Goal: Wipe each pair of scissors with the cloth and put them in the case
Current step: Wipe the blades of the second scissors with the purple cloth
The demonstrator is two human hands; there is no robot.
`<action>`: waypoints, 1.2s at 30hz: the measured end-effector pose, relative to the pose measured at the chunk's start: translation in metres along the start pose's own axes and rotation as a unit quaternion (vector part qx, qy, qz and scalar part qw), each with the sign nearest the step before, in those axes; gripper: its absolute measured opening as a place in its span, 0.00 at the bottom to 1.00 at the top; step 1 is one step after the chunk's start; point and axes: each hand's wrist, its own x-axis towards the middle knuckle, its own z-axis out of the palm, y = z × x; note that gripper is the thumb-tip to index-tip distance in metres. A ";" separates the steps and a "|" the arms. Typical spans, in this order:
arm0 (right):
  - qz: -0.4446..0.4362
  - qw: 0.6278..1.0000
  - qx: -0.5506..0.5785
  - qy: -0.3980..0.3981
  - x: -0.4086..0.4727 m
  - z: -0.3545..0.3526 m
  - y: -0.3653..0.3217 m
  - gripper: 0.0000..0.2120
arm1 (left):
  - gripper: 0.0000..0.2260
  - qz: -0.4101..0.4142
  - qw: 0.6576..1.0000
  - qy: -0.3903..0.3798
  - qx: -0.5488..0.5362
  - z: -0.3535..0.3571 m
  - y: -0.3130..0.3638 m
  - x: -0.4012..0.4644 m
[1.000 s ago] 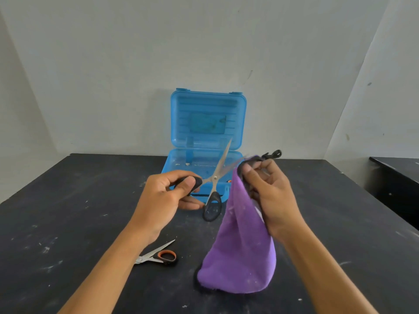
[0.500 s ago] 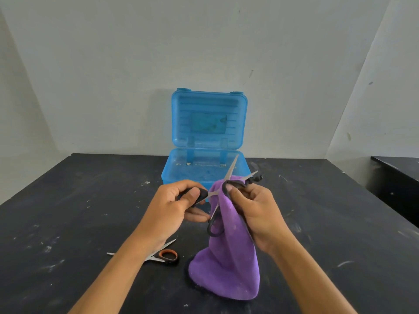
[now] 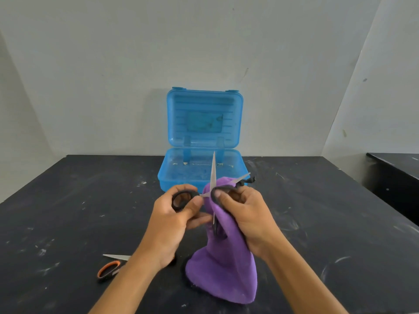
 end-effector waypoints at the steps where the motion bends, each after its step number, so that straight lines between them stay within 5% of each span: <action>1: 0.003 1.000 -0.004 -0.011 -0.001 0.001 0.001 0.14 | 0.09 0.010 1.000 0.014 0.010 0.001 -0.003 -0.001; 10: 0.049 0.994 0.075 0.056 0.003 0.009 0.003 0.13 | 0.05 0.023 0.999 0.003 0.029 0.002 -0.007 0.016; 17: 0.013 0.998 0.064 -0.007 0.006 -0.001 0.001 0.12 | 0.10 0.039 0.997 -0.046 0.039 -0.006 -0.003 0.019; 23: 0.023 0.994 0.094 0.049 0.002 0.000 0.007 0.15 | 0.03 0.031 0.998 -0.054 0.016 -0.007 -0.008 0.013; 36: -0.011 0.999 0.022 0.021 0.000 0.000 0.018 0.14 | 0.04 0.034 0.999 -0.027 0.008 -0.003 -0.008 0.008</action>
